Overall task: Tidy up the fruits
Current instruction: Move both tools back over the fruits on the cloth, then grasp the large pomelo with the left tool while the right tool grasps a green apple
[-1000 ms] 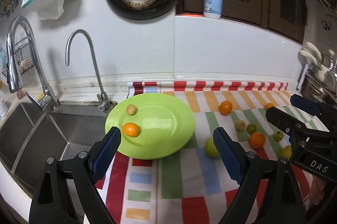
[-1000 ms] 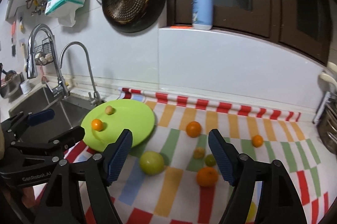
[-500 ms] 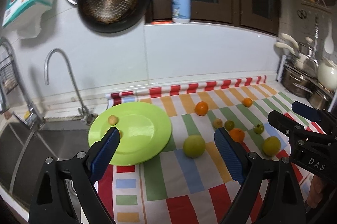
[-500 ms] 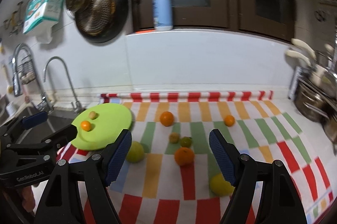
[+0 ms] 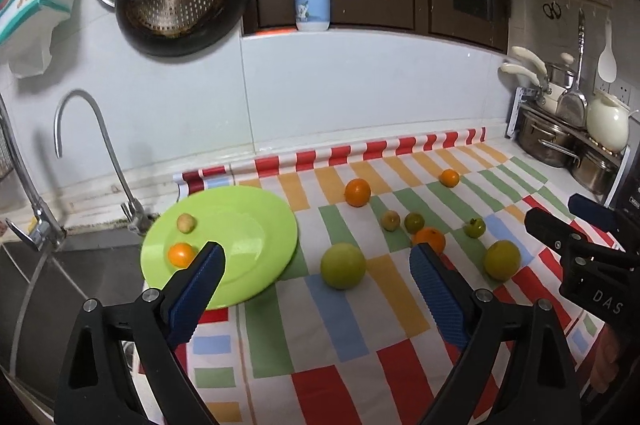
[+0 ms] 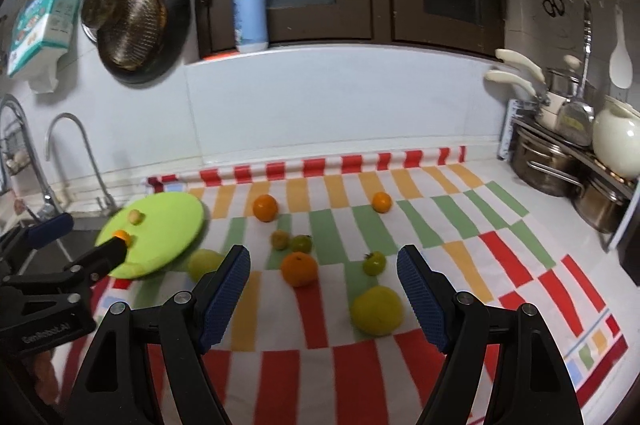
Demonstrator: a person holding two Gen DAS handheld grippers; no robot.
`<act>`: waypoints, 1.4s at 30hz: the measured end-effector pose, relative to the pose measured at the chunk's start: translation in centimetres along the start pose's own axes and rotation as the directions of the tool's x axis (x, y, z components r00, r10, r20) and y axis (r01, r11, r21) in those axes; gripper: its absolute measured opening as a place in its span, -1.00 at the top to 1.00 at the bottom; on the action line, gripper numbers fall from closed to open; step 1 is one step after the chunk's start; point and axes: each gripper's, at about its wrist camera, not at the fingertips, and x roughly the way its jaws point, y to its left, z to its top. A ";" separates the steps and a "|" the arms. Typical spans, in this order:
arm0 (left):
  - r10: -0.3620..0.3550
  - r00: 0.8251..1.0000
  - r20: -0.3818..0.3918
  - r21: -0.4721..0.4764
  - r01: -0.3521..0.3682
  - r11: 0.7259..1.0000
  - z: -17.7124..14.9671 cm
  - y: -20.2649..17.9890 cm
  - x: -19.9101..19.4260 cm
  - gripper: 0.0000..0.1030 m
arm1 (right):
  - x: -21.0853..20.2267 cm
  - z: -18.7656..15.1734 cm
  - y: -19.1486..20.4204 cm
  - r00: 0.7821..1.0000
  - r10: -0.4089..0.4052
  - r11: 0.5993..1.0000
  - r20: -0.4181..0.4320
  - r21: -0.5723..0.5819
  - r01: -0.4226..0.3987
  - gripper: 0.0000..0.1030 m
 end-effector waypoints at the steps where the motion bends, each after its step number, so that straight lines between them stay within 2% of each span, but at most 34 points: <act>1: 0.002 1.000 -0.007 0.001 -0.002 1.000 -0.1 -0.1 0.2 -0.85 | 0.2 -0.1 -0.2 1.000 -0.003 1.000 -0.004 0.004 0.003 -0.48; 11: 0.018 0.998 -0.060 0.071 -0.014 0.997 -1.3 -1.2 3.0 -0.85 | 3.1 -2.4 -2.3 0.992 -0.061 0.997 -0.110 0.050 0.067 -0.48; 19: -0.002 0.990 -0.144 0.085 0.014 0.996 -2.2 -1.5 6.6 -0.85 | 5.6 -3.9 -2.9 0.976 -0.086 0.993 -0.201 0.056 0.099 -0.48; 27: -0.010 0.982 -0.187 0.105 0.030 0.994 -2.7 -1.8 10.3 -0.84 | 8.2 -5.1 -3.4 0.957 -0.099 0.991 -0.274 0.059 0.120 -0.48; 31: -0.031 0.980 -0.198 0.105 0.053 0.993 -2.4 -1.8 11.7 -0.71 | 9.2 -5.4 -3.3 0.950 -0.111 0.991 -0.292 0.046 0.130 -0.47; 34: -0.051 0.977 -0.209 0.105 0.074 0.992 -2.2 -2.1 12.6 -0.62 | 9.8 -5.5 -3.4 0.947 -0.107 0.991 -0.304 0.049 0.128 -0.36; 42: -0.071 0.968 -0.240 0.102 0.098 0.990 -2.4 -2.6 14.5 -0.21 | 10.8 -5.4 -3.5 0.942 -0.111 0.991 -0.317 0.037 0.129 -0.18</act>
